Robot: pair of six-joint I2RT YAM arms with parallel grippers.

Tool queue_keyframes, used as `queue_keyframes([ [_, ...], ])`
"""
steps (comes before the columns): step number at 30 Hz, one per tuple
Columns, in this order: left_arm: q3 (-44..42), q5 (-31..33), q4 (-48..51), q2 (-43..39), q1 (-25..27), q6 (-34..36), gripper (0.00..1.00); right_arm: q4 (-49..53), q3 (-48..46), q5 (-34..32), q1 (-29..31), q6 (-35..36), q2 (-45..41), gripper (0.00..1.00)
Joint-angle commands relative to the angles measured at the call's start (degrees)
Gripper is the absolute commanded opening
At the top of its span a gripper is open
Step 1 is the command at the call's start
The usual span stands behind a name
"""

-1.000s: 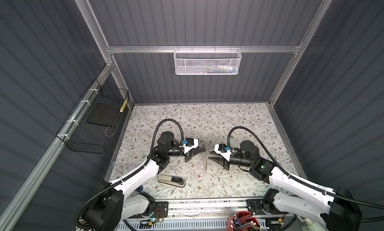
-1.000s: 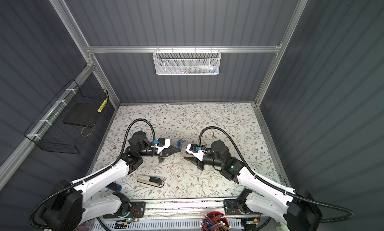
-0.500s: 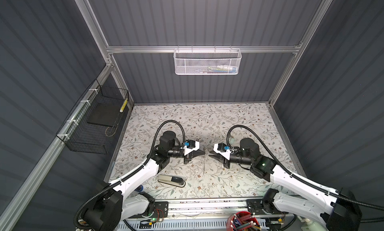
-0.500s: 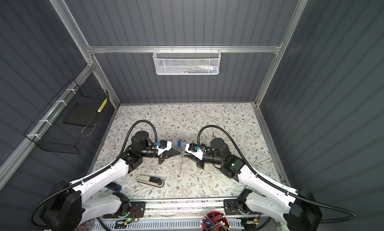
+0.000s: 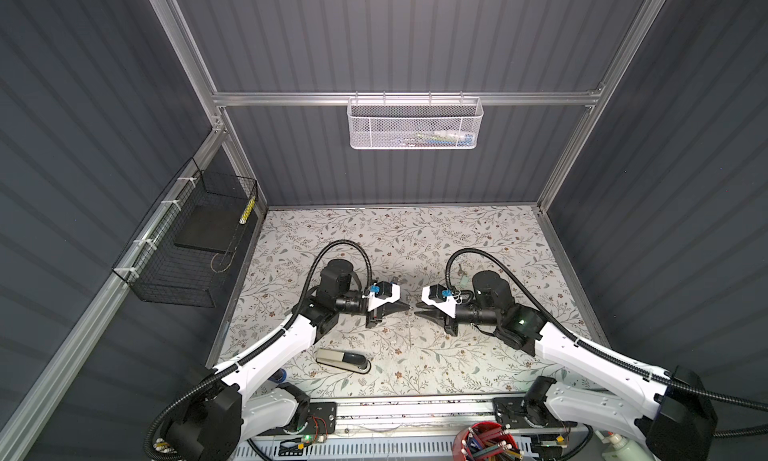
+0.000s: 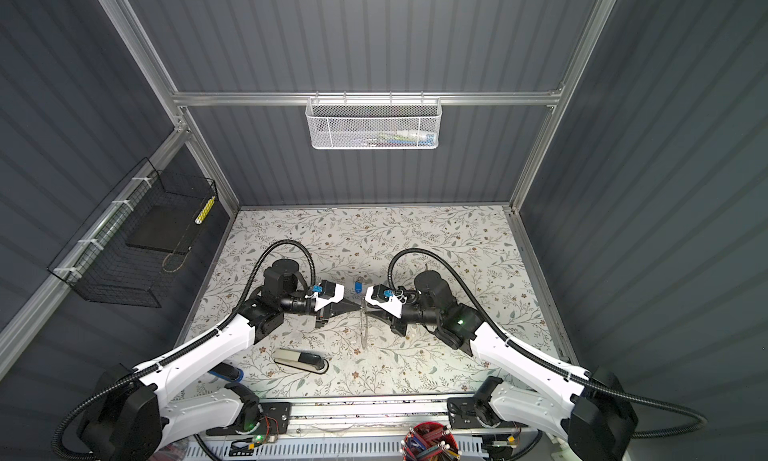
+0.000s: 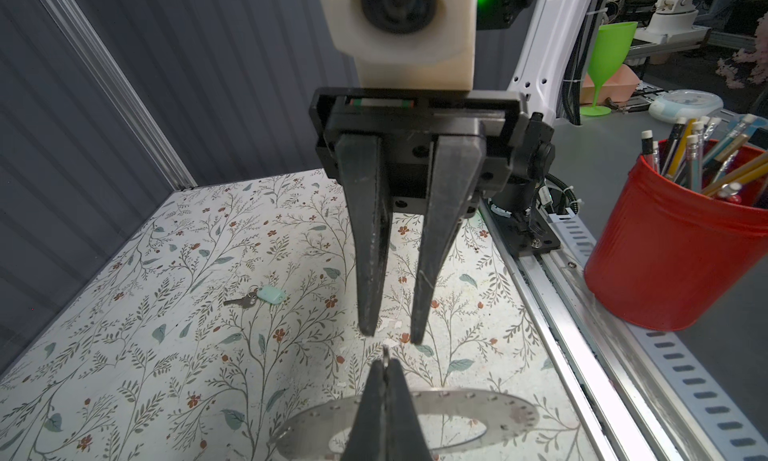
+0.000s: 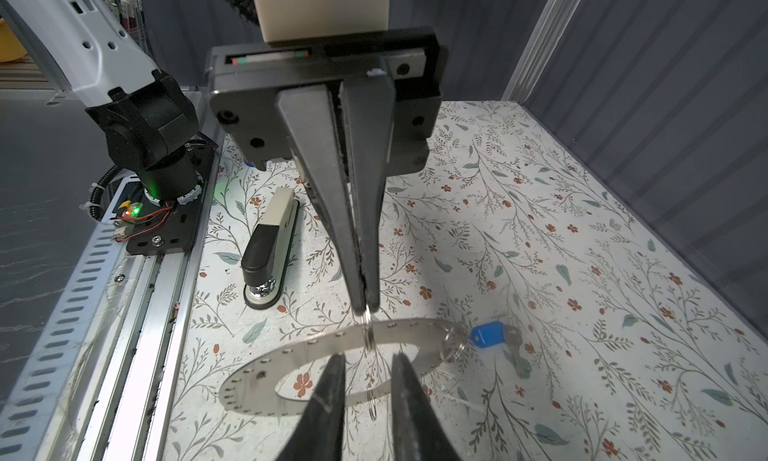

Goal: Put the keys on the keyring

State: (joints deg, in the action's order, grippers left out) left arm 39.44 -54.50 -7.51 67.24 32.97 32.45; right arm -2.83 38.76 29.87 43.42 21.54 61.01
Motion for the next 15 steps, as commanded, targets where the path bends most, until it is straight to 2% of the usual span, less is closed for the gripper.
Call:
queue_keyframes([
  [1, 2.4, -0.3, 1.4, -0.9, 0.4, 1.5, 0.00, 1.3, 2.1, 1.2, 0.0, 0.1, 1.0, 0.22],
  [15, 2.7, -0.5, 2.1, -0.4, 1.0, 2.0, 0.00, -0.2, 2.7, 2.7, 0.0, -1.4, 2.5, 0.19],
])
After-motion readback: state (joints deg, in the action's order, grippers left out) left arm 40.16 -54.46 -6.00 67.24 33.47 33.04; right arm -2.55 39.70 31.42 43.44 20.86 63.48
